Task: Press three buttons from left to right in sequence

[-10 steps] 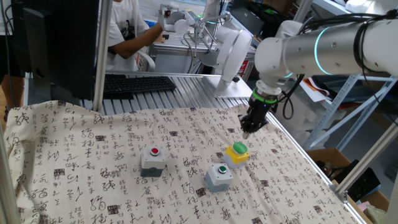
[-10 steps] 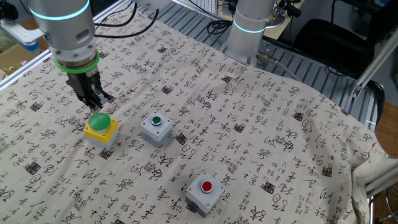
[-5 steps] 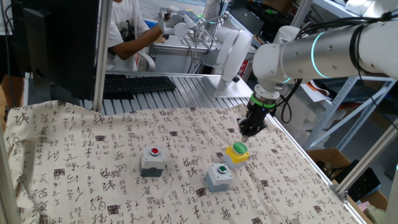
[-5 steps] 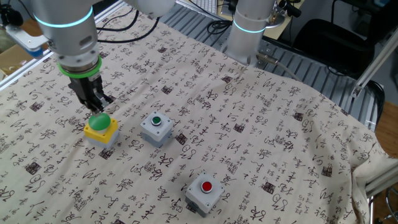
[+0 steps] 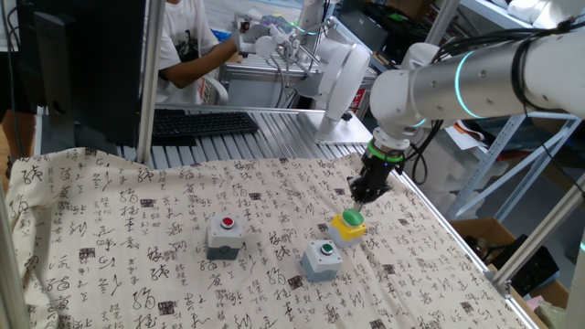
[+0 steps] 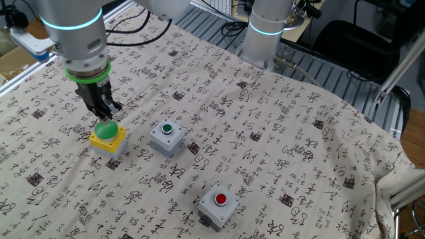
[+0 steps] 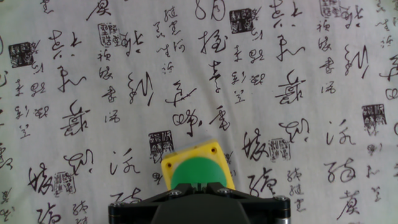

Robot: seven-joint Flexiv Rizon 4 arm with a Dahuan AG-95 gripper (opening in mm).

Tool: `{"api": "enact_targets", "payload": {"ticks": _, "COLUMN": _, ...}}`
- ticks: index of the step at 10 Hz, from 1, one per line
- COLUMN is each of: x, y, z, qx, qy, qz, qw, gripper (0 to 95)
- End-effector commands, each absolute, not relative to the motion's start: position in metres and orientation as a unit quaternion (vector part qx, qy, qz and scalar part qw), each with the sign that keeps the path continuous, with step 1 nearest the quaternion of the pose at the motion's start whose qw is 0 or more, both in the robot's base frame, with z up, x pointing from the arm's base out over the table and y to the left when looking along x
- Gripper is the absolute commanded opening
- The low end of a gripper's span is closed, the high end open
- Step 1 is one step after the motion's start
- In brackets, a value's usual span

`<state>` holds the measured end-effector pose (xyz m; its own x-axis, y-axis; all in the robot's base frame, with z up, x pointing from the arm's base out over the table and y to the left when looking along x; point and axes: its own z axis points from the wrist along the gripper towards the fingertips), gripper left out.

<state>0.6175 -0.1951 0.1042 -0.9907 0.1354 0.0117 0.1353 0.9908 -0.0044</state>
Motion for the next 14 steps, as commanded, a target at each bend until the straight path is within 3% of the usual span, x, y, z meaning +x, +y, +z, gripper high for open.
{"api": "enact_targets", "payload": {"ticks": 1, "x": 0.617, "y": -0.195, "z": 0.103, "qx": -0.067, "qy": -0.998, "qz": 0.004, "qw": 0.006, "gripper": 0.0}}
{"api": "enact_targets", "payload": {"ticks": 14, "x": 0.617, "y": -0.192, "z": 0.083, "qx": -0.073, "qy": -0.997, "qz": -0.004, "qw": 0.001, "gripper": 0.0}}
